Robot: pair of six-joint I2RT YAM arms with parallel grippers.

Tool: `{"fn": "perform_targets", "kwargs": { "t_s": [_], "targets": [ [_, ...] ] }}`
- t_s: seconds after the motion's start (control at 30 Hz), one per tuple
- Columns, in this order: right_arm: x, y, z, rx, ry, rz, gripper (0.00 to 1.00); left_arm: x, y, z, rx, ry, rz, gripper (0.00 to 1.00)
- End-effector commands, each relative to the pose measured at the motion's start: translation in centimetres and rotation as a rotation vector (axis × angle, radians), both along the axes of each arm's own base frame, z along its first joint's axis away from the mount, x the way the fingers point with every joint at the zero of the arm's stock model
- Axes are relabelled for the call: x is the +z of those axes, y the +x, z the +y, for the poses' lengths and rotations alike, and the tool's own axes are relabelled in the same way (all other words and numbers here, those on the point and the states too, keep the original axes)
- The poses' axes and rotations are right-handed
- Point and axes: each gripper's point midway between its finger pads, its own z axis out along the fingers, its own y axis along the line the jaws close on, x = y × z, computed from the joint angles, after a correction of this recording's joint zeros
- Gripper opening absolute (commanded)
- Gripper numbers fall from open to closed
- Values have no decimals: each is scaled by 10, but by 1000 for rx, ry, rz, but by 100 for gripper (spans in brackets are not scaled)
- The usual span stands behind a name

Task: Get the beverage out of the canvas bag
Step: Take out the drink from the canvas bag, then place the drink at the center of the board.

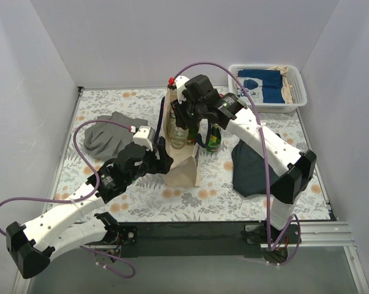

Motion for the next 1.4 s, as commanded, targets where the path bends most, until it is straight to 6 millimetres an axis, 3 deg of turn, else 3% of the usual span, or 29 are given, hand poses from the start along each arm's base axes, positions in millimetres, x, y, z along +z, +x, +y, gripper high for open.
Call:
{"fn": "perform_targets", "kwargs": {
  "t_s": [0.0,0.63,1.37],
  "targets": [
    [81,-11,0,24,182,-136,1,-27,-8,11,-12,103,52,70],
    [133,-25,-24,-10,256,-234,1,-27,-8,9,-17,102,55,70],
    [208,-19,-63,-153,321,-430,1,-29,-8,8,-24,106,59,70]
  ]
}}
